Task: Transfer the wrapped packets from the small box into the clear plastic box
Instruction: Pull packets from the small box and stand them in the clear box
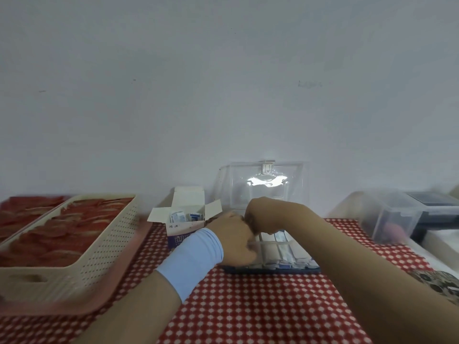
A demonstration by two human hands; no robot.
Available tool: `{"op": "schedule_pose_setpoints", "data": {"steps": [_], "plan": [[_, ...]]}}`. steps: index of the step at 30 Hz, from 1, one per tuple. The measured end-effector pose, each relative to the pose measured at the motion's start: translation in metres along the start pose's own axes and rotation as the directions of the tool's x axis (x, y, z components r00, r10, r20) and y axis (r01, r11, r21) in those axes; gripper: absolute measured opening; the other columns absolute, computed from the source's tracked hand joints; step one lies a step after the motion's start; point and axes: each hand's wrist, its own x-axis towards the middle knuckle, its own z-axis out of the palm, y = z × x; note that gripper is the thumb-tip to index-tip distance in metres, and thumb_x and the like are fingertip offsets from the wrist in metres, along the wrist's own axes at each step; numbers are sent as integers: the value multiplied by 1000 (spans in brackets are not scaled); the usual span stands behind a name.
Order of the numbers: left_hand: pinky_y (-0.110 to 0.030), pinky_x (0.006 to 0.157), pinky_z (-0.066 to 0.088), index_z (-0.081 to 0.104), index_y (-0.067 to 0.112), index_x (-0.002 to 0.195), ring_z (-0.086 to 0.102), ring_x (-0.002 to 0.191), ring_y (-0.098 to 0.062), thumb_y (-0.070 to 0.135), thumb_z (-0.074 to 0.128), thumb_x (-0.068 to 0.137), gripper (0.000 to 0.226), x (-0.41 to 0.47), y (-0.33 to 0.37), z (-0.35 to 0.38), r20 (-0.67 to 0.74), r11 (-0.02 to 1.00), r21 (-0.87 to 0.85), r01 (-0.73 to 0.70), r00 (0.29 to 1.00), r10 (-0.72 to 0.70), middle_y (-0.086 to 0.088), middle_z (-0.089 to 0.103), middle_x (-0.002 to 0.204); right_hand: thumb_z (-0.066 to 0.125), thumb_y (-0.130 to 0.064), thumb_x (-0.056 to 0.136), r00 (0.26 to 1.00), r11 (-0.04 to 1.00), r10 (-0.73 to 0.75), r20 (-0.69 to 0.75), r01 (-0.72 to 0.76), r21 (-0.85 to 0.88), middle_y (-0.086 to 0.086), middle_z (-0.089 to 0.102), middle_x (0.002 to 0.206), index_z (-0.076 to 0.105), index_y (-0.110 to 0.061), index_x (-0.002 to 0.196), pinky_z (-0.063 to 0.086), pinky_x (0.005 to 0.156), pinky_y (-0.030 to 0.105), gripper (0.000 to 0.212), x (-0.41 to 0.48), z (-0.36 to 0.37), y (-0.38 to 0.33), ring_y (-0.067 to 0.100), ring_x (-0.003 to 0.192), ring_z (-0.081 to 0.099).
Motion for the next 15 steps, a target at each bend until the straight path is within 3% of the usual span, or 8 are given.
{"op": "schedule_pose_setpoints", "data": {"steps": [3,5,7,9,11,12,15], "plan": [[-29,89,32,52,16,61,54,75,-17,43,29,80,41,1,-1,2,47,999,-29,21,999,-20,-1,62,69,60,-4,92,999,995,-32,-31,34,93,-4,60,61,73,-19,88,39,39,15,20,-3,-5,5,10,44,59],[-30,94,33,49,17,58,54,75,-17,43,29,79,39,2,-1,2,60,999,-40,25,998,-23,0,59,66,58,-4,93,999,996,-40,-10,40,75,-2,63,63,71,-18,85,41,40,16,21,-3,-4,6,10,45,63],[-30,87,35,47,17,56,48,67,-15,40,33,82,37,0,0,0,38,997,-77,25,999,-22,1,53,60,58,-2,92,999,998,-44,15,43,39,4,65,65,71,-13,85,47,49,21,20,-5,-3,4,11,48,65],[-31,81,39,56,16,58,48,66,-15,37,38,83,37,-3,-2,-4,8,987,-158,27,1000,-26,1,56,63,55,-3,94,999,995,-42,-10,43,94,2,64,65,71,-16,80,47,52,21,24,-9,-7,3,12,47,63],[-33,91,44,76,22,87,56,90,-13,38,44,85,36,-9,-7,-12,-43,967,-255,2,999,-14,4,69,93,56,-5,94,996,986,-41,-79,53,159,-6,65,68,76,-20,86,46,55,19,26,-14,-17,4,3,42,57],[-32,96,43,77,24,103,56,102,-12,35,48,87,35,-14,-12,-18,-93,951,-310,-11,995,-19,5,69,108,58,-6,95,992,983,-40,-116,60,176,-10,68,74,78,-20,97,45,55,17,24,-16,-23,4,-3,39,55],[-25,98,40,75,28,110,54,109,-6,24,55,93,27,-30,-36,-41,-275,891,-454,-9,952,-131,12,66,116,63,-12,96,974,966,-7,-228,65,252,-8,74,108,74,-18,118,39,56,10,25,-24,-42,1,-9,51,55]]}}
